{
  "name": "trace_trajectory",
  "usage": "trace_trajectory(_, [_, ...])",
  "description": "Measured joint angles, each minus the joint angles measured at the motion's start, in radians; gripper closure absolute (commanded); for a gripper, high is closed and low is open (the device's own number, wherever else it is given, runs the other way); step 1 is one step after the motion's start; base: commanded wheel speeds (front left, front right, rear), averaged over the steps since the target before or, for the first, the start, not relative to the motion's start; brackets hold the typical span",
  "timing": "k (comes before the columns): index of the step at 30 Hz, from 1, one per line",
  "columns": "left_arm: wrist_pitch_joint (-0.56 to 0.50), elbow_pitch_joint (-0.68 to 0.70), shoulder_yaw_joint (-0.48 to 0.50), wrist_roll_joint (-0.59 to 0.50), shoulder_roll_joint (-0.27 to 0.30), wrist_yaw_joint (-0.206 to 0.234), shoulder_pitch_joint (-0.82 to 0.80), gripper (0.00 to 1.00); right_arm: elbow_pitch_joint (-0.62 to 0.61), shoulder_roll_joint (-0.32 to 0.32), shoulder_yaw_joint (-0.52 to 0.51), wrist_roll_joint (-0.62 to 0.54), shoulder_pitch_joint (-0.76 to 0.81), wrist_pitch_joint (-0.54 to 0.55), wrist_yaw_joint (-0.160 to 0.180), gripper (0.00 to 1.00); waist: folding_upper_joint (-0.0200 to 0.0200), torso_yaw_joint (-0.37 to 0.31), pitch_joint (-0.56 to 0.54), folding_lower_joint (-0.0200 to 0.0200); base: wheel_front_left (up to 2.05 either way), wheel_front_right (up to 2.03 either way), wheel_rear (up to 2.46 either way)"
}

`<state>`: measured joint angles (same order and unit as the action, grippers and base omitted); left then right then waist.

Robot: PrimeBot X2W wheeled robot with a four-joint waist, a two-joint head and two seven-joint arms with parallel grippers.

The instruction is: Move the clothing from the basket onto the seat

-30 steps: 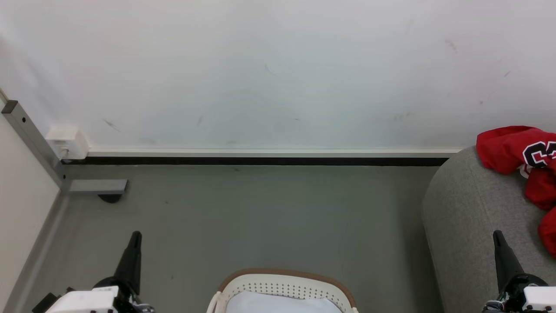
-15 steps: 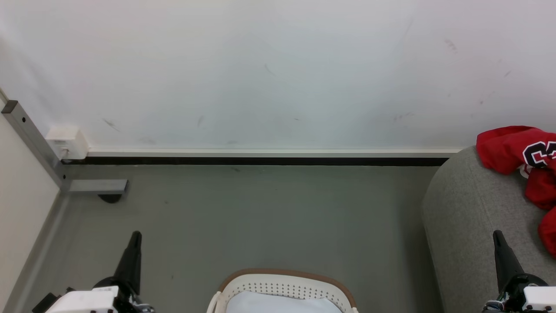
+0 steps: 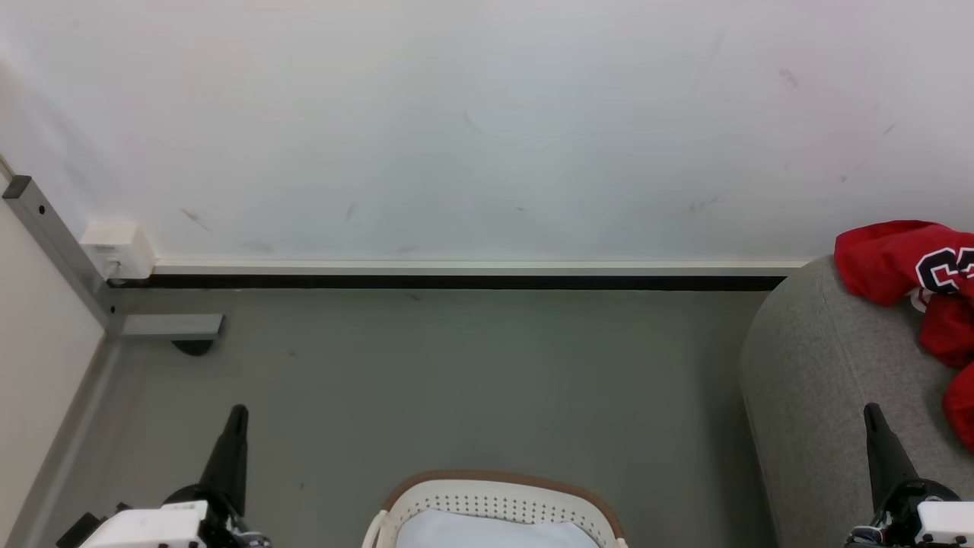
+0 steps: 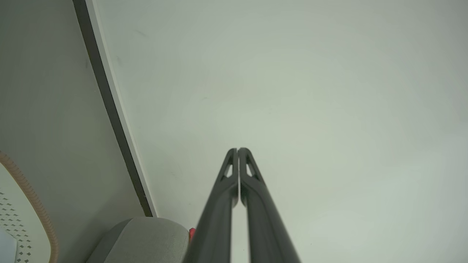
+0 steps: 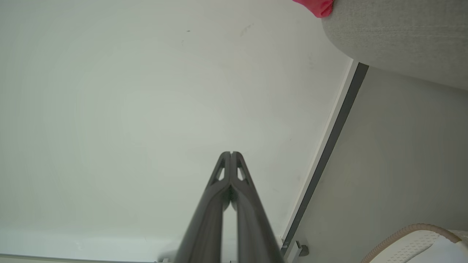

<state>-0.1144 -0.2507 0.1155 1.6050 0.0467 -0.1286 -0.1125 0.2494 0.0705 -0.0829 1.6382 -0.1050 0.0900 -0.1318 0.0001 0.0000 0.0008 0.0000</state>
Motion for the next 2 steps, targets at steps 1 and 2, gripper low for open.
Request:
trace_trajectory(1, [0.000, 0.000, 0.000, 0.000, 0.000, 0.000, 0.000, 1.00, 0.000, 0.000, 0.000, 0.000, 0.000, 0.000, 0.000, 1.00, -0.0001, 0.000, 0.000, 0.0000, 0.00, 0.00, 0.00])
trace_trajectory(2, [0.000, 0.000, 0.000, 0.000, 0.000, 0.000, 0.000, 1.00, 0.000, 0.000, 0.000, 0.000, 0.000, 0.000, 0.000, 1.00, 0.0000, 0.000, 0.000, 0.0000, 0.00, 0.00, 0.00])
